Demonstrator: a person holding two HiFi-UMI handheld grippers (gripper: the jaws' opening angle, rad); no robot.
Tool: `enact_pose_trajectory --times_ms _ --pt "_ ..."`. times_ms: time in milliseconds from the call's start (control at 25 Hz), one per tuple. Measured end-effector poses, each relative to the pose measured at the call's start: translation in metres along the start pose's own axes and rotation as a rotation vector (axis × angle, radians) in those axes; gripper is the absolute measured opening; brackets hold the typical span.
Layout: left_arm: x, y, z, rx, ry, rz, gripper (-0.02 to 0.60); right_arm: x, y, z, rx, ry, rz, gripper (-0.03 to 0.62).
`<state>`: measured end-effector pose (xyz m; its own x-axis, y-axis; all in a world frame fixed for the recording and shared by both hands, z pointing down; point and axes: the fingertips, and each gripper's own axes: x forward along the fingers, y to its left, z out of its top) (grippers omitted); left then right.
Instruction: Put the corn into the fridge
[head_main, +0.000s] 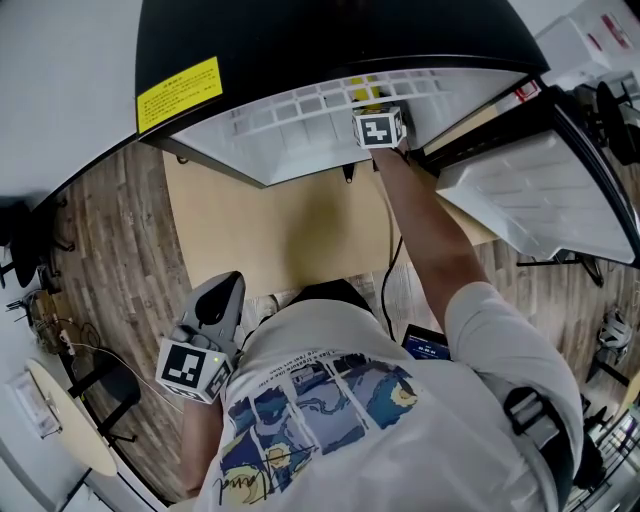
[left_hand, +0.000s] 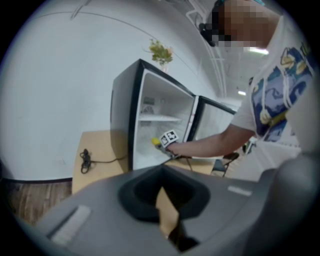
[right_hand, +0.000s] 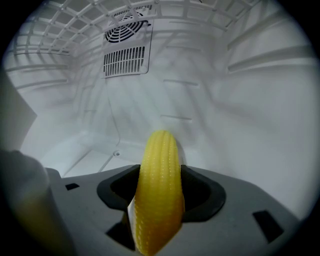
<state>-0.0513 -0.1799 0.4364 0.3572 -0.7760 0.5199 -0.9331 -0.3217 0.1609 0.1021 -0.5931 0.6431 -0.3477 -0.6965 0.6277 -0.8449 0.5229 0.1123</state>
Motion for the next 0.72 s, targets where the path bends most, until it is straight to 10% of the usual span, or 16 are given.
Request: enact_pose_trajectory --times_ms 720 --pt "-0.017 -0.002 -0.005 0.019 -0.025 -0.011 0.009 -0.018 -0.001 -0.004 0.024 0.003 0.027 0.264"
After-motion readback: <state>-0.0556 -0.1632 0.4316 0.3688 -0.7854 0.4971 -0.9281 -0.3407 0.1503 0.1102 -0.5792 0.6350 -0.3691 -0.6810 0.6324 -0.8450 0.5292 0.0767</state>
